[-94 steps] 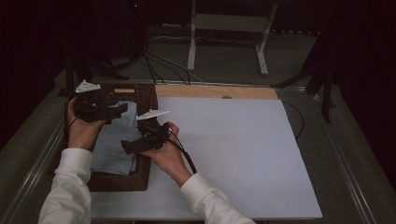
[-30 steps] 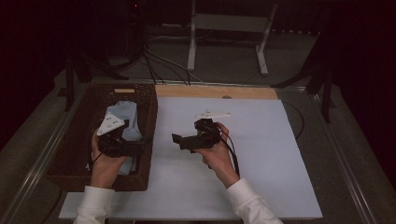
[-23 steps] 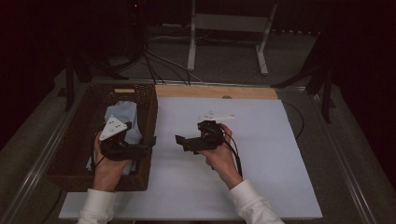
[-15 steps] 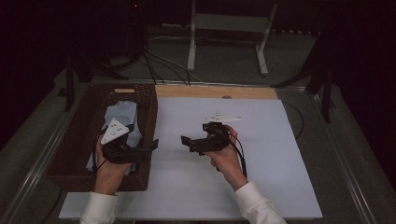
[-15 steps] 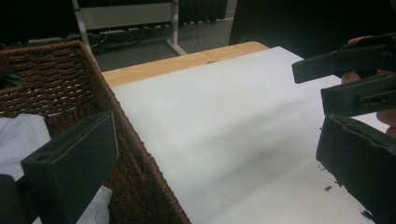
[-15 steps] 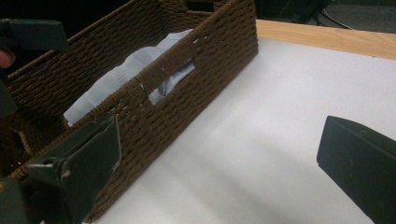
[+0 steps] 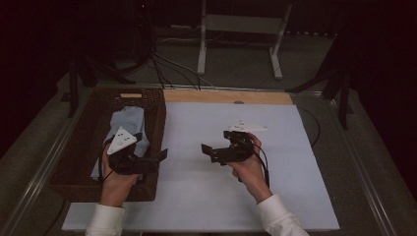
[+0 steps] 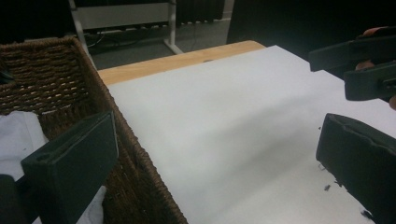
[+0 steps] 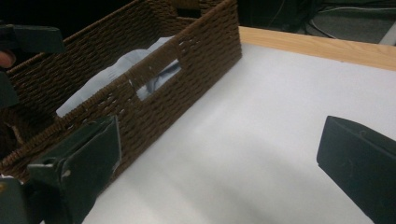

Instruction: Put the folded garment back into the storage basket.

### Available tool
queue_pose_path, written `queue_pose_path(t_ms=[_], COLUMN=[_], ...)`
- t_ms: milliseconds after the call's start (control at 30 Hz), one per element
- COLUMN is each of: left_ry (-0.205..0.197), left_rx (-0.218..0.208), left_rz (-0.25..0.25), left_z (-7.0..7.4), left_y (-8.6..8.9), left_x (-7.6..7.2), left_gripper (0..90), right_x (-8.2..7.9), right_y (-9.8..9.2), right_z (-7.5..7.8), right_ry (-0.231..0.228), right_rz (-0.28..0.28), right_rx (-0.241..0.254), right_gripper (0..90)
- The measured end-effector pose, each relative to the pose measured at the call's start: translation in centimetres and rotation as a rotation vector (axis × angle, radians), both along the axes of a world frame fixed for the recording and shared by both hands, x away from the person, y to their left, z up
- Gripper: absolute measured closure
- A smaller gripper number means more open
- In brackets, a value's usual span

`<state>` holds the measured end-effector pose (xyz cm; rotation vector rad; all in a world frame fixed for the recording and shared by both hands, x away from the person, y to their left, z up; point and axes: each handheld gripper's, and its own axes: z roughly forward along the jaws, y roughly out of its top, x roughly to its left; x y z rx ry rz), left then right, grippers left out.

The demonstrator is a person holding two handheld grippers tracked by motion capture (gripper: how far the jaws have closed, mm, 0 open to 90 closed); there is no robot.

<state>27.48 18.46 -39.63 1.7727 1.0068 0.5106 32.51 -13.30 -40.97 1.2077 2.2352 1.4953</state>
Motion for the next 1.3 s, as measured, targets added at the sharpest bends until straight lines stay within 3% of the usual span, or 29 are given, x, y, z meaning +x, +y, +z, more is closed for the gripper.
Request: queue_pose_path(t_ms=[633,1300], left_ry=[0.004,-0.010], left_rx=[-0.016,-0.026], left_rz=[-0.008,-0.009], left_z=[-0.5,-0.7], left_y=[0.1,0.7], left_x=[-0.1,-0.6], left_gripper=[0.1,0.1], right_x=[-1.2,-4.5], right_y=[-4.8,-10.5], right_z=[-0.8,-2.1], right_ry=[-0.029,-0.091], right_rz=[-0.058,-0.118], right_rx=[-0.008,0.023], right_gripper=[0.0,0.0])
